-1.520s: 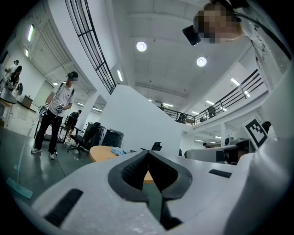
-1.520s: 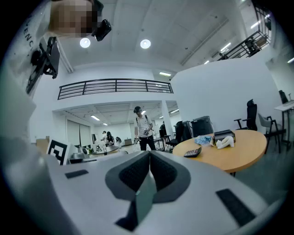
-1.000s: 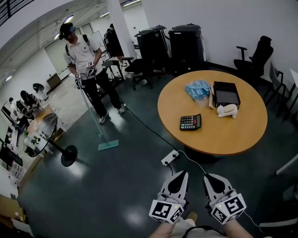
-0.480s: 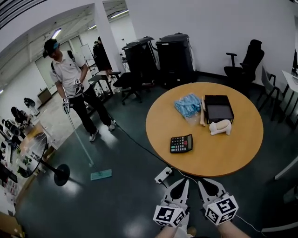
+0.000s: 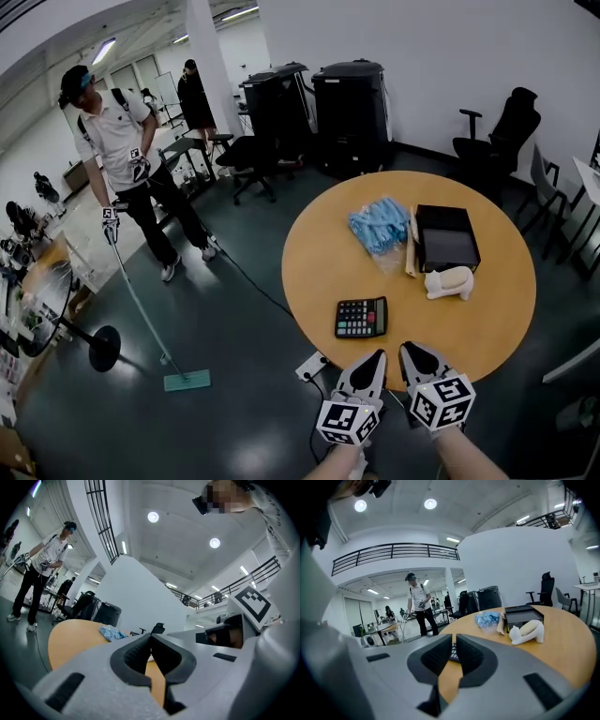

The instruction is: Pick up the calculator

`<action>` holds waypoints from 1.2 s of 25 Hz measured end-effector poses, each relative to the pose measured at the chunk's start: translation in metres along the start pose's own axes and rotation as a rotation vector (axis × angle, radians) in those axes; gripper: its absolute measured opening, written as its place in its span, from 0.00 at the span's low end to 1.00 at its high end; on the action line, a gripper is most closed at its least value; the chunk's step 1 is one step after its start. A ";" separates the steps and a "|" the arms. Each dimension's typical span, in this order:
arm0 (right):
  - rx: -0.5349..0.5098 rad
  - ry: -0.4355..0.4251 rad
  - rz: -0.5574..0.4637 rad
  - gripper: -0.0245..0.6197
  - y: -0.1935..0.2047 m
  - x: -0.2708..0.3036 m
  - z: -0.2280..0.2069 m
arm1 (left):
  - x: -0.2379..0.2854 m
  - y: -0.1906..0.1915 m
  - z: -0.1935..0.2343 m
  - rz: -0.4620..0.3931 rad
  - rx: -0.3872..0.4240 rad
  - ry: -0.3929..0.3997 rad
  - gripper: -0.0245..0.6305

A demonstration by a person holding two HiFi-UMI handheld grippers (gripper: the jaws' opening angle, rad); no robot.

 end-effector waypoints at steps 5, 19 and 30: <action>0.019 -0.017 0.108 0.06 0.000 0.058 -0.015 | 0.022 0.009 0.036 0.010 -0.058 -0.046 0.05; 0.268 -0.024 0.510 0.24 0.033 0.166 -0.055 | 0.065 0.039 0.085 0.084 -0.135 -0.067 0.05; 0.464 -0.098 0.699 0.24 0.059 0.207 -0.059 | 0.080 0.054 0.104 0.123 -0.176 -0.075 0.05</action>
Point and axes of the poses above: the fingertips, and each gripper's own axes: x forward along the fingers, z to its left, y out of its underside, the point moved 10 cm from there along -x, backward along the fingers, and after that the axes turned 11 degrees about y, right-handed, at the moved point
